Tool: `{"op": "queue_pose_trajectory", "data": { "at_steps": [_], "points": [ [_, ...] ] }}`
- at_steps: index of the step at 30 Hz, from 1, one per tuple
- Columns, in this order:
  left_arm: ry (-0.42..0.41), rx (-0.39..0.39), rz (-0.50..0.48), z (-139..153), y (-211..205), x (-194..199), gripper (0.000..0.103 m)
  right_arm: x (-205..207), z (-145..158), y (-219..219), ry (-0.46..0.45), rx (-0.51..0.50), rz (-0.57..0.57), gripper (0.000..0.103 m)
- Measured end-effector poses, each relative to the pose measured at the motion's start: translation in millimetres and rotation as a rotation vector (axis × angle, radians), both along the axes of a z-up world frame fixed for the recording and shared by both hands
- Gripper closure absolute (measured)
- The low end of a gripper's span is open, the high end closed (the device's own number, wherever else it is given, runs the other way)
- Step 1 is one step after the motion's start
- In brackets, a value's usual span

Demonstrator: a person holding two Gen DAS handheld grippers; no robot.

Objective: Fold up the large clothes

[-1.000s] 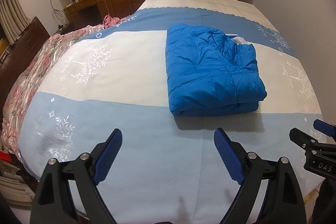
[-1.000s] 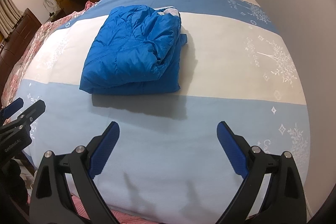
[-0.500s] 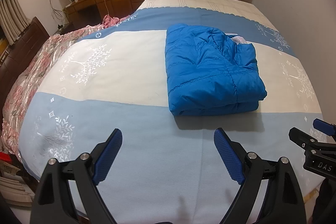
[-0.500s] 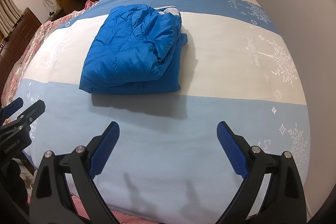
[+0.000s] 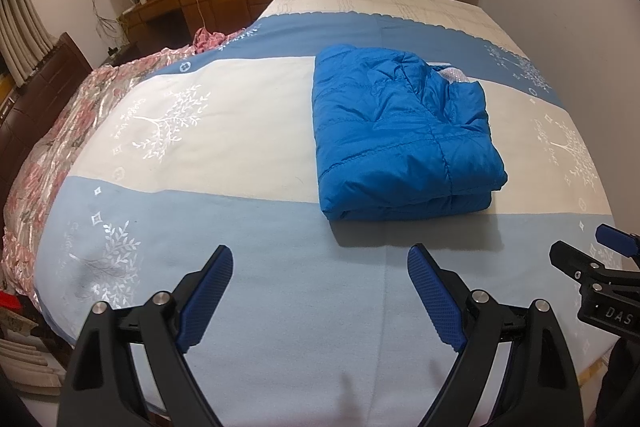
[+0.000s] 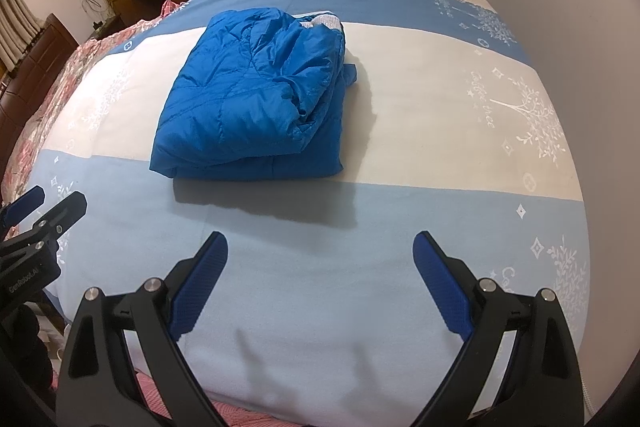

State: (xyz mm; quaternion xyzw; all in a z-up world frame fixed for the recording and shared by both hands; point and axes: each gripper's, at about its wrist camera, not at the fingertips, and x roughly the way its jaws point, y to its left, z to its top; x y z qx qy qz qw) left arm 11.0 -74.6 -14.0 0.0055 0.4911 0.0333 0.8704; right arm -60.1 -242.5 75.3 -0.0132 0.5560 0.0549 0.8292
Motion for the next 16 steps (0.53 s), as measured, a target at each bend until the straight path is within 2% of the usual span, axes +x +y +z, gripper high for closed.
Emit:
{"op": "queue_pose_trajectory", "data": {
  "at_steps": [16],
  "points": [
    [0.006,-0.008,0.001,-0.6,3.1,1.5,0.014,1.0,-2.9,-1.6,0.008,0.0,-0.001,0.01]
  ]
}}
